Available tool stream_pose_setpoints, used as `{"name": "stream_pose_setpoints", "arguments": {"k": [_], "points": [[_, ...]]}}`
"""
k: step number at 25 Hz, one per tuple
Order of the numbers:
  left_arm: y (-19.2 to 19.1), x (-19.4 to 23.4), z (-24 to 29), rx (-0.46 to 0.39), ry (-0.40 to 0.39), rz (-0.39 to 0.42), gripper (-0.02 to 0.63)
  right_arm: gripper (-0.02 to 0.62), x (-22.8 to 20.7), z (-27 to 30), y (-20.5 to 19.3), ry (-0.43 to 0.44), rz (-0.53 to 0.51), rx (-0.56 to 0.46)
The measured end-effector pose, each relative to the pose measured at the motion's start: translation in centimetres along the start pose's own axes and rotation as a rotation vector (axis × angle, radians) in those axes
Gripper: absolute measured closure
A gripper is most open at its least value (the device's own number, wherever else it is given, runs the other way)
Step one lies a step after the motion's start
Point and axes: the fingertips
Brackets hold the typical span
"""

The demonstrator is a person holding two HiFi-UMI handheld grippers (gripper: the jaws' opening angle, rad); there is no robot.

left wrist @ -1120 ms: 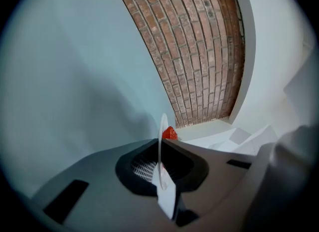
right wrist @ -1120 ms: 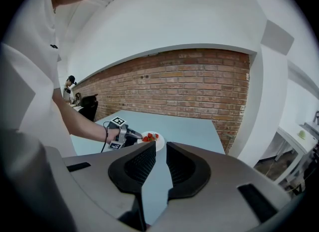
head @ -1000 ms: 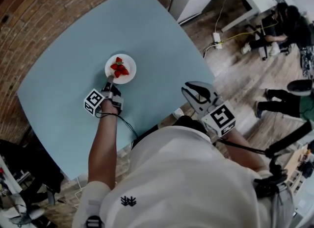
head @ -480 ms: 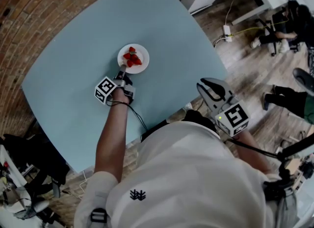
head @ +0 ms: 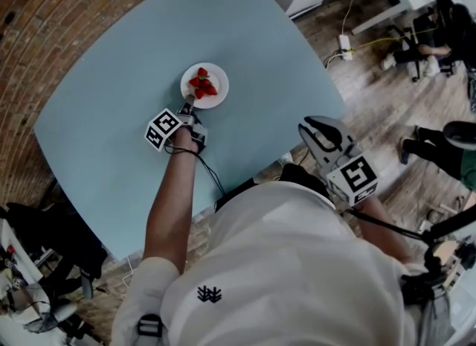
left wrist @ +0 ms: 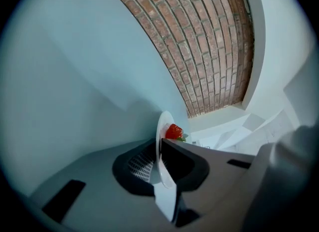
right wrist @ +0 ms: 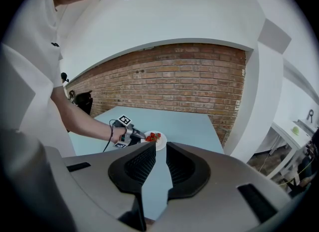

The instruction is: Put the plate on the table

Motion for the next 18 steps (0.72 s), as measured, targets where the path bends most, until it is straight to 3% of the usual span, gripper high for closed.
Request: {"name": "stream_pose_setpoints", "arguments": {"k": [4, 10, 18], "points": [[0.0, 0.1, 0.2, 0.036, 0.059, 0.091, 0.554, 0.538, 0.1, -0.2, -0.1, 0.000, 0.003, -0.008], [0.2, 0.2, 0.1, 0.094, 0.180, 0.263, 0.545, 0.538, -0.3, -1.0, -0.3, -0.010, 0.012, -0.010], [0.4, 0.6, 0.1, 0.146, 0.322, 0.434, 0.529, 0.538, -1.3, -2.1, -0.9, -0.023, 0.026, -0.012]]}}
Point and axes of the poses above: the fingertips, and each gripper's own axes: z forward along the fingers, x to its left, y out of its top, and after that the axes turned 12 degrees about -y, right-handed
